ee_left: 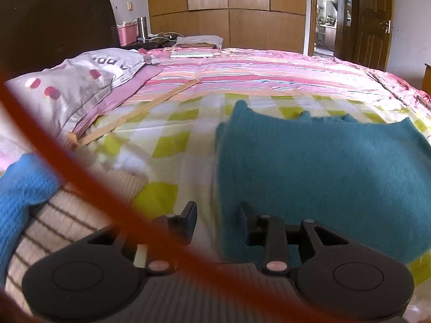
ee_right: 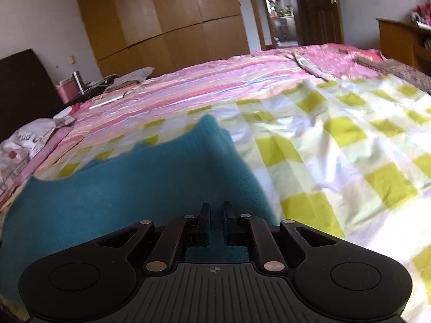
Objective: Fold small clothes
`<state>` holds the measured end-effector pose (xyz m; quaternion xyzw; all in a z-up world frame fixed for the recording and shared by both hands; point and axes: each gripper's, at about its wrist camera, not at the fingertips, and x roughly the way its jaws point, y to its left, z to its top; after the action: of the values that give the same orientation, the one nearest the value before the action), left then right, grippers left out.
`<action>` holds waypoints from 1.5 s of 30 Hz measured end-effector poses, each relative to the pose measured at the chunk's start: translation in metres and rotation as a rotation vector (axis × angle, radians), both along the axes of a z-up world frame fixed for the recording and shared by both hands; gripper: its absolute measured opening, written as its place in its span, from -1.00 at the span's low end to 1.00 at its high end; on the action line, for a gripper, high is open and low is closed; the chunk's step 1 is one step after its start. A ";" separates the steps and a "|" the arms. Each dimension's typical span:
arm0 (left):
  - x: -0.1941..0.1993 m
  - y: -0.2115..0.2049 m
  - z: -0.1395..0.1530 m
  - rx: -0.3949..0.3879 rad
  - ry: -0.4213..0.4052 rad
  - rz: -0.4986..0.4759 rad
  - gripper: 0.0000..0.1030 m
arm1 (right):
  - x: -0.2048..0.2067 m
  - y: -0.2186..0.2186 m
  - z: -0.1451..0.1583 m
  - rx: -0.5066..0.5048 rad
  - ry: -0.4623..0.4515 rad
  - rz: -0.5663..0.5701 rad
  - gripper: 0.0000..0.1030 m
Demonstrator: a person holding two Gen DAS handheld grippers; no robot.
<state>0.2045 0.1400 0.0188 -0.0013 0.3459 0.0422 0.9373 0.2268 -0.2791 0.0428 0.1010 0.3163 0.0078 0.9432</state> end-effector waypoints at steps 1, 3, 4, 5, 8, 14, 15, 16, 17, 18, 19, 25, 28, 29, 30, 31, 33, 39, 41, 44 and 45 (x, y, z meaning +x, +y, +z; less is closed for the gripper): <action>-0.002 0.001 0.000 -0.004 0.000 0.003 -0.23 | 0.002 0.003 0.003 -0.014 0.010 -0.004 -0.83; -0.004 0.003 0.004 -0.020 0.007 0.011 -0.23 | 0.001 0.008 0.009 -0.029 0.015 -0.010 -0.81; -0.006 0.005 0.006 -0.028 0.010 0.014 -0.23 | -0.002 0.010 0.015 -0.027 0.005 -0.013 -0.75; -0.010 0.007 0.008 -0.034 0.010 0.018 -0.22 | -0.006 0.012 0.018 -0.024 -0.008 -0.012 -0.76; -0.023 0.012 0.012 -0.055 0.004 0.033 -0.22 | -0.022 0.022 0.029 -0.024 -0.050 0.014 -0.75; -0.033 0.022 0.001 -0.131 0.027 0.055 -0.21 | -0.024 0.065 0.031 -0.048 0.000 0.116 -0.75; -0.032 0.023 -0.002 -0.130 0.039 0.050 -0.21 | -0.022 0.077 0.028 -0.056 0.025 0.138 -0.75; -0.032 0.023 -0.005 -0.126 0.043 0.047 -0.21 | -0.020 0.087 0.024 -0.069 0.043 0.154 -0.74; -0.032 0.023 -0.007 -0.127 0.045 0.043 -0.20 | -0.018 0.097 0.021 -0.083 0.060 0.173 -0.74; -0.034 0.024 -0.008 -0.129 0.046 0.036 -0.20 | -0.017 0.108 0.016 -0.096 0.082 0.191 -0.74; -0.034 0.025 -0.008 -0.134 0.046 0.032 -0.19 | -0.016 0.117 0.011 -0.106 0.101 0.204 -0.72; -0.037 0.037 -0.012 -0.179 0.057 0.031 -0.12 | -0.014 0.152 0.003 -0.203 0.120 0.174 -0.66; -0.037 0.039 -0.012 -0.189 0.058 0.026 -0.12 | -0.016 0.159 0.014 -0.167 0.111 0.193 -0.67; -0.038 0.040 -0.011 -0.190 0.058 0.024 -0.12 | -0.017 0.164 0.016 -0.166 0.106 0.204 -0.66; -0.038 0.040 -0.011 -0.193 0.057 0.023 -0.12 | -0.017 0.171 0.019 -0.169 0.103 0.218 -0.66; -0.039 0.040 -0.011 -0.195 0.057 0.023 -0.12 | -0.018 0.179 0.020 -0.174 0.103 0.239 -0.66; -0.039 0.040 -0.011 -0.199 0.058 0.023 -0.11 | -0.018 0.194 0.021 -0.183 0.106 0.276 -0.64; -0.037 0.042 -0.013 -0.202 0.068 0.020 -0.11 | -0.018 0.232 0.012 -0.212 0.134 0.353 -0.59; -0.036 0.043 -0.014 -0.207 0.073 0.020 -0.11 | -0.016 0.237 0.010 -0.233 0.145 0.355 -0.57; -0.034 0.045 -0.016 -0.215 0.082 0.021 -0.10 | -0.014 0.240 0.009 -0.244 0.159 0.360 -0.54; -0.033 0.045 -0.016 -0.218 0.084 0.021 -0.10 | -0.014 0.240 0.009 -0.241 0.161 0.359 -0.54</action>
<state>0.1714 0.1853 0.0025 -0.1050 0.3873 0.0144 0.9158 0.2129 -0.0394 0.0519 -0.0699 0.4021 0.1297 0.9037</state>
